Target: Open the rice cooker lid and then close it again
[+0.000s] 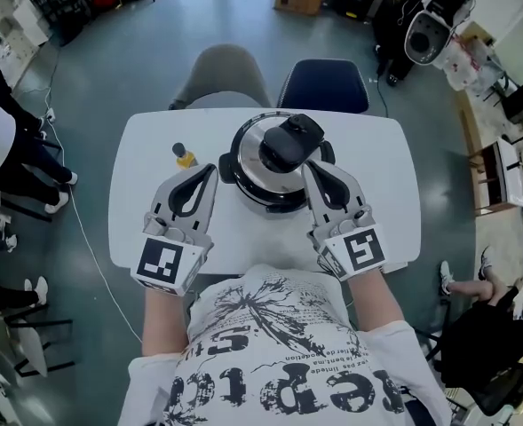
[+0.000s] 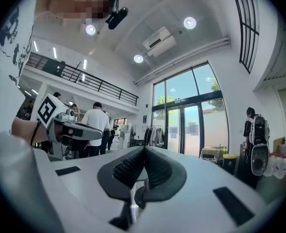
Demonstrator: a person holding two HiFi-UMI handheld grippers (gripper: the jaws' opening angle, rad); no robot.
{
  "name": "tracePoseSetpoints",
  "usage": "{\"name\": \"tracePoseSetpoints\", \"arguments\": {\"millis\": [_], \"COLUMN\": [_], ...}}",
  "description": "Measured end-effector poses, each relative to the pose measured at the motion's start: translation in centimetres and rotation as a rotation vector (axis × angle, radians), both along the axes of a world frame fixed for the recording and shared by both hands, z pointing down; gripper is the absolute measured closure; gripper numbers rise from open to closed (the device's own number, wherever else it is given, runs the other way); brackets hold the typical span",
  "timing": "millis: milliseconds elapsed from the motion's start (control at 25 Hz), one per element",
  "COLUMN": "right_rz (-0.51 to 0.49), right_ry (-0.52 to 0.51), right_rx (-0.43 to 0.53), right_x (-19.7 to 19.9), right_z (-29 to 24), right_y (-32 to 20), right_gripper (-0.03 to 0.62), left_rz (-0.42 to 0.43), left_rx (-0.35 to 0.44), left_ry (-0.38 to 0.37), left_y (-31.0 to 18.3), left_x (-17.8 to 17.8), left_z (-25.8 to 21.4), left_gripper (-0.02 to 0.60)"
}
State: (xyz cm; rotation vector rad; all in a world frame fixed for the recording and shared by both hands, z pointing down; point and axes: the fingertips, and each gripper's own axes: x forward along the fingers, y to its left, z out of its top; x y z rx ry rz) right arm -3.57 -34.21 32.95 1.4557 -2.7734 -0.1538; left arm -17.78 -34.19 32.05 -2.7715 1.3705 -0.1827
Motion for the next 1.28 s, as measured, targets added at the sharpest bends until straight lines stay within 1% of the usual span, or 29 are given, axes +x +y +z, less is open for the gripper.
{"name": "tracePoseSetpoints", "arguments": {"millis": [80,320,480,960,1120,1280], "right_rz": [-0.008,-0.027,-0.029,-0.028,-0.032,-0.033], "right_ry": [-0.006,-0.015,-0.014,-0.004,-0.034,-0.043], "right_rx": [-0.004,-0.024,-0.025,-0.032,-0.051,-0.056], "right_x": [-0.1,-0.1,0.1,-0.5,-0.6,-0.9], "right_z": [0.1,0.3,0.8,1.7,2.0,1.9], "right_y": [-0.1,-0.5,-0.7,-1.9,-1.9,-1.9], "right_gripper": [0.583,0.583,0.583,0.583,0.583,0.583], "left_rz": [-0.002,0.018,0.017,-0.004,-0.008,-0.018], "left_rx": [0.009,-0.011,-0.02,-0.031,-0.035,-0.017], "left_ry": [0.017,-0.012,0.011,-0.007,-0.002,0.011], "left_y": [0.0,0.4,0.2,-0.8,-1.0,-1.4], "left_x": [0.1,0.2,0.1,-0.5,-0.4,-0.5], "left_z": [-0.3,0.7,0.6,1.7,2.0,1.7], "left_gripper": [0.568,0.568,0.568,0.568,0.568,0.568]}}
